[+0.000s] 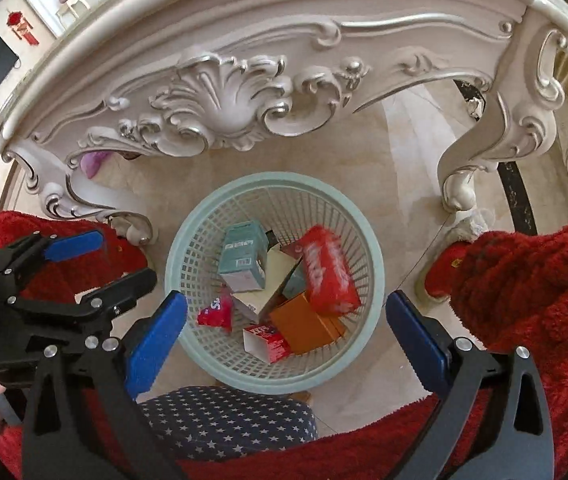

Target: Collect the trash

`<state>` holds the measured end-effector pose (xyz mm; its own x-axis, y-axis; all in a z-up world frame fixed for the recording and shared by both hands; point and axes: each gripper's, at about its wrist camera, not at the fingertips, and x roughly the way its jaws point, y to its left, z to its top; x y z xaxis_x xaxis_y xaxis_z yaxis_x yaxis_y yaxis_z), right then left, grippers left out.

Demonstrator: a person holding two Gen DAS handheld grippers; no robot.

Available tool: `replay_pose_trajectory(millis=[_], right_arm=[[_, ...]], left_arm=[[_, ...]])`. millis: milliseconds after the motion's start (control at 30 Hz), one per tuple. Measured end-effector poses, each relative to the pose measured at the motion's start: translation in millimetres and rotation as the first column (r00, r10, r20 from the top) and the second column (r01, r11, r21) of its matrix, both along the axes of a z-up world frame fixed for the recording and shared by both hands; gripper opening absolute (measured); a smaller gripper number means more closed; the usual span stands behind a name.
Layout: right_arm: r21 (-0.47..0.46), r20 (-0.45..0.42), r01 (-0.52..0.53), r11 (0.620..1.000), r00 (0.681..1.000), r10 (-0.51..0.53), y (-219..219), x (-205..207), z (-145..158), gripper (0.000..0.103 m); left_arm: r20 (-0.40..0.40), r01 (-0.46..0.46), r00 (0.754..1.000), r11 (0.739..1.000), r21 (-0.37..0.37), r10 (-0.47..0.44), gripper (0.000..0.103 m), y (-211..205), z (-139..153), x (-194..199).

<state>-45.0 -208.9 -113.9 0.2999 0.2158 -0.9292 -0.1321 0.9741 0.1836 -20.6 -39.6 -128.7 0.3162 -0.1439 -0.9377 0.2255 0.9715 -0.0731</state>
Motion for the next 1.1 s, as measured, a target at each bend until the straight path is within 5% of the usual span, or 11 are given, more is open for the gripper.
replay_pose_trajectory(millis=[300,600,767,1100], right_arm=[[-0.002,0.082,0.099,0.995,0.992,-0.098,-10.9,10.3,53.1,0.095],[-0.029,0.207,0.120,0.992,0.972,-0.112,-16.9,6.4,101.2,0.095],[-0.049,0.220,0.123,0.991,0.969,-0.109,-15.9,6.6,102.1,0.095],[-0.085,0.219,0.122,0.989,0.971,-0.100,-10.9,0.0,99.6,0.095]], left_arm=[[0.162,-0.089,0.983,0.996,0.009,0.087,0.085,3.8,70.7,8.0],[0.267,-0.134,0.952,0.989,-0.070,0.148,0.085,7.4,134.9,5.6],[0.334,-0.157,0.934,0.986,0.059,0.129,0.085,-2.7,151.3,0.9],[0.335,-0.199,0.925,0.980,0.020,0.181,0.085,6.6,156.4,-6.5]])
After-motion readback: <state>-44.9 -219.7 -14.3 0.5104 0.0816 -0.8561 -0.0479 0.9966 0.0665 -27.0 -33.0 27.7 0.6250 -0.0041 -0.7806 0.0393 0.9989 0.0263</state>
